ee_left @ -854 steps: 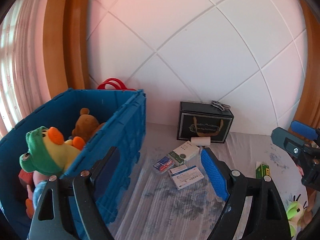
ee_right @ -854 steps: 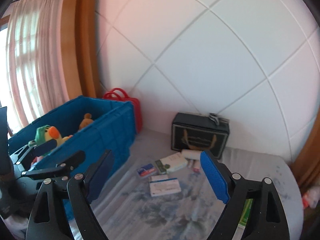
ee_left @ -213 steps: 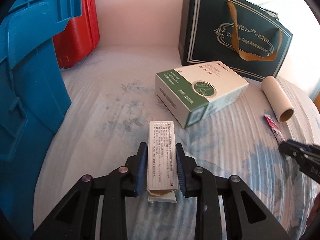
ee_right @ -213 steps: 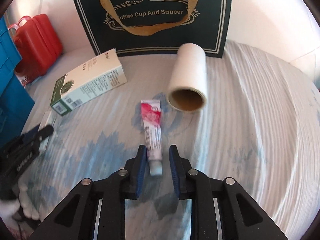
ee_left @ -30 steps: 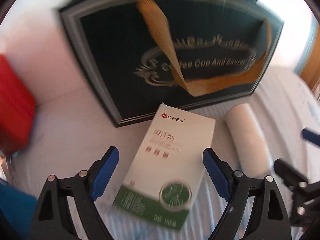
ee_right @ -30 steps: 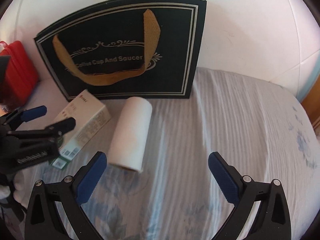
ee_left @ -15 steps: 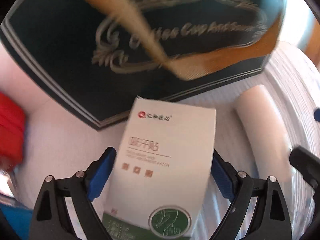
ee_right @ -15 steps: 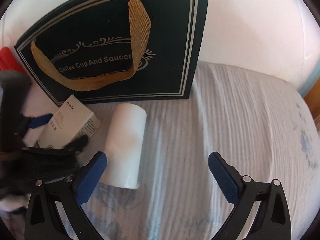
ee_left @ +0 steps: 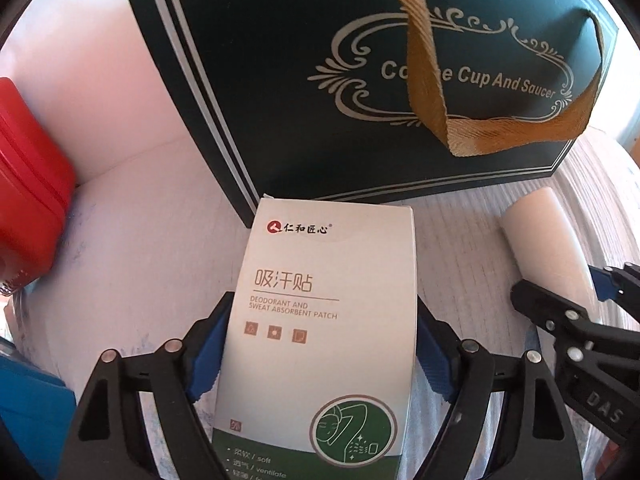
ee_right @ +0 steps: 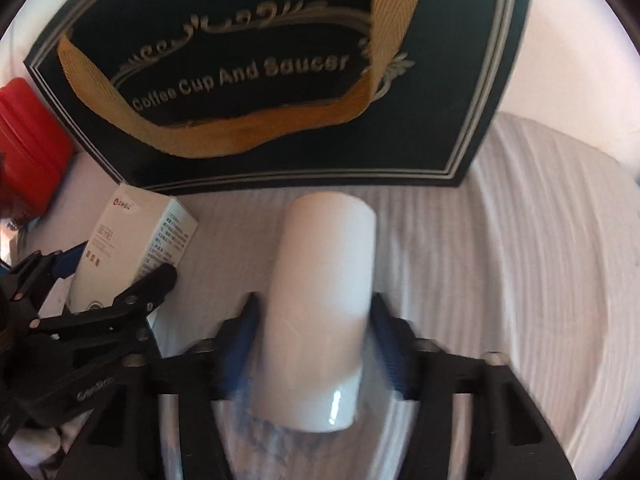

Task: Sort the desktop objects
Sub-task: 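Grasp the white deodorant patch box with the left tool while the right tool grasps the white lint roller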

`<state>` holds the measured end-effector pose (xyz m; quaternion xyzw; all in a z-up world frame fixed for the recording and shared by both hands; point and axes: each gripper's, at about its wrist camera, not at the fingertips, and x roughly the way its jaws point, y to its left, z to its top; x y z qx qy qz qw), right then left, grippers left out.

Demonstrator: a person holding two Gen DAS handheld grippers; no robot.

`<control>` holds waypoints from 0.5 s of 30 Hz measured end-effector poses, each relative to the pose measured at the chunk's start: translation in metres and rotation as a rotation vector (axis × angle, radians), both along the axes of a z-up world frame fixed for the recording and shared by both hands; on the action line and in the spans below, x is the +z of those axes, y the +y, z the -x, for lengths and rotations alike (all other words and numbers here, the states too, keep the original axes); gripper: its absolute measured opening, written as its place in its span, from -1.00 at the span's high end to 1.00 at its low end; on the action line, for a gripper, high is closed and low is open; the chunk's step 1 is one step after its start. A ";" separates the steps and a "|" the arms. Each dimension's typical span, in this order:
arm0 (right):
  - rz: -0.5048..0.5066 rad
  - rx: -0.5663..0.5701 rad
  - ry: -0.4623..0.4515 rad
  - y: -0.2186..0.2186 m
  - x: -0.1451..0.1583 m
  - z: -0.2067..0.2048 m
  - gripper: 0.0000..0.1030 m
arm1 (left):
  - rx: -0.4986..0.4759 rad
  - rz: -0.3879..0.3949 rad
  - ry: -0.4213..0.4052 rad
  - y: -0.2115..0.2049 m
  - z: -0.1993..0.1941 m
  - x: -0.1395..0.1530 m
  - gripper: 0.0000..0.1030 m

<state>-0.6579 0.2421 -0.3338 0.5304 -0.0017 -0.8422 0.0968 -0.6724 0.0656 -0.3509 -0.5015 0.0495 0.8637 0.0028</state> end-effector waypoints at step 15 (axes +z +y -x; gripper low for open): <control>0.081 0.048 0.227 0.016 0.108 -0.096 0.12 | 0.093 -0.030 0.241 -0.016 -0.120 0.101 -0.50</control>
